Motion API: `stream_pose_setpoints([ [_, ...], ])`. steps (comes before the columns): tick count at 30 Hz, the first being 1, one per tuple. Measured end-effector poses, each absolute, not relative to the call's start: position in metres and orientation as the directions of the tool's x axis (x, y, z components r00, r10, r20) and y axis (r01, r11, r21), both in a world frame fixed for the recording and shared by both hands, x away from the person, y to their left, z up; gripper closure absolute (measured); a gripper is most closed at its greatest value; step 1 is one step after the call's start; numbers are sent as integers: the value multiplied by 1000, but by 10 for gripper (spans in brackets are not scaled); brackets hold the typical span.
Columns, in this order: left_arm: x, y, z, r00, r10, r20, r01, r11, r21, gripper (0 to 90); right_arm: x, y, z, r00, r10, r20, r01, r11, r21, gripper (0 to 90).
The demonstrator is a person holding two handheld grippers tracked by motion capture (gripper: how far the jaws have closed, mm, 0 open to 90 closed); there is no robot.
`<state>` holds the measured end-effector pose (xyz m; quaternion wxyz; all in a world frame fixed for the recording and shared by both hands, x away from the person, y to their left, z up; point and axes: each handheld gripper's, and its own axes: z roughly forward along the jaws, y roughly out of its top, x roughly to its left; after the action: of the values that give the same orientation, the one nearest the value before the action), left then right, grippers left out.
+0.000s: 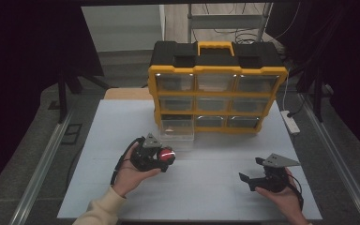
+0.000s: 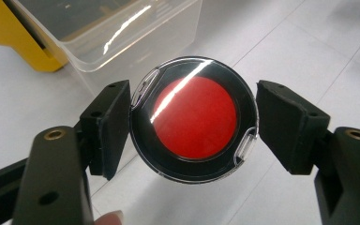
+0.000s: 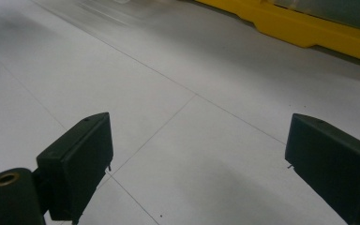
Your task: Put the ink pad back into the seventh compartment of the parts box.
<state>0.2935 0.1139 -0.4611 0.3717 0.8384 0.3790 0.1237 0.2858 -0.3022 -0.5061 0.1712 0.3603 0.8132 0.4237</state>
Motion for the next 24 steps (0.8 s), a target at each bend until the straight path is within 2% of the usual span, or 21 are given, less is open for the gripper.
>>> stream_pose_setpoints([
  [24, 283, 128, -429, 681, 729, -70, 492, -385, 781, 301, 286, -302, -506, -681, 731, 25, 442, 383, 811, 79],
])
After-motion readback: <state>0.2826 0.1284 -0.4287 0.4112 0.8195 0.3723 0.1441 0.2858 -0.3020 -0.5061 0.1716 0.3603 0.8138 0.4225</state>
